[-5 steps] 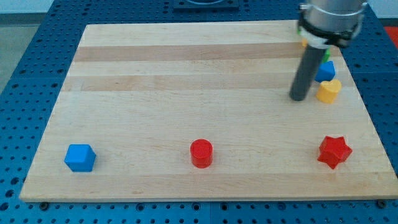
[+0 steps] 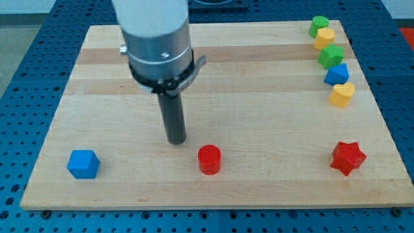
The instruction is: Nudge the red circle
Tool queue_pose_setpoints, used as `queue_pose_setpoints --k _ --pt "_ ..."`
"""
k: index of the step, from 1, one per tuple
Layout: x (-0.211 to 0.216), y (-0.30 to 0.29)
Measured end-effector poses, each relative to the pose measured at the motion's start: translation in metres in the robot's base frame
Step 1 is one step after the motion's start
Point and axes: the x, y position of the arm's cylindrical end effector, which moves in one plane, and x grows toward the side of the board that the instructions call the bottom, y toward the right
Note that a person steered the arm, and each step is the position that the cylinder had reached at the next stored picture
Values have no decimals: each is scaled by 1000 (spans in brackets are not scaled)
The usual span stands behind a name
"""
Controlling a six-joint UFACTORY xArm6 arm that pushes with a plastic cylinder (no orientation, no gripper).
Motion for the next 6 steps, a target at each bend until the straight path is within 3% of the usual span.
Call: queue_pose_setpoints --k 2,6 --pt "62 -6" --pt "43 66"
